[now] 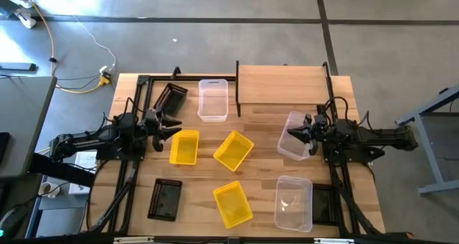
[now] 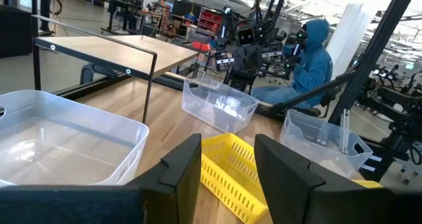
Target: Stack baskets on shelf by color
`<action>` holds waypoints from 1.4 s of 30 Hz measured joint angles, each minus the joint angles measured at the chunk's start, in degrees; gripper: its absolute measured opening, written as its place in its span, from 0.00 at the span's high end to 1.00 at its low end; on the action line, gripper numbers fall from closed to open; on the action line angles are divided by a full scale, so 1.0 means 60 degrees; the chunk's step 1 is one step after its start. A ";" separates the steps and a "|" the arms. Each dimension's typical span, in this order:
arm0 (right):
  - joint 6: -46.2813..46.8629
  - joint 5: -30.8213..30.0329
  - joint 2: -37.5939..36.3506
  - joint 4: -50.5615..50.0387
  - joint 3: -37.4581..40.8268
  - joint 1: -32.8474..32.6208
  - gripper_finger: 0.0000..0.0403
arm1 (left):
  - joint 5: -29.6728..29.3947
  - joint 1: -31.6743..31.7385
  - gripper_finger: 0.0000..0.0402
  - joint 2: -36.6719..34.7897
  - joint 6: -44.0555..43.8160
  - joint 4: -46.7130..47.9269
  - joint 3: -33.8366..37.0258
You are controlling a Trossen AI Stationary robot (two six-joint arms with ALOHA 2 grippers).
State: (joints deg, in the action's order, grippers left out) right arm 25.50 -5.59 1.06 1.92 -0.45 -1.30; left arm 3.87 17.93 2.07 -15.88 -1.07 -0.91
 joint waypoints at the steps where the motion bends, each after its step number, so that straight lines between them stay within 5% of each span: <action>1: 0.0003 0.0000 0.0000 0.0003 -0.0003 0.0000 1.00 | 0.0000 0.0000 0.67 0.0000 0.0000 -0.0001 0.0001; 26: 0.0023 -0.0003 0.0000 0.0003 -0.0003 0.0003 1.00 | -0.0002 0.0000 0.67 0.0002 0.0000 0.0001 0.0001; 42: 0.1512 0.0095 0.0004 0.0003 -0.0336 0.0003 1.00 | -0.0002 0.0000 0.67 0.0002 0.0000 0.0001 0.0001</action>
State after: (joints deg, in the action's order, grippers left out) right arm 34.57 -5.02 1.08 1.94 -2.47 -1.28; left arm 3.86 17.93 2.09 -15.88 -1.06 -0.91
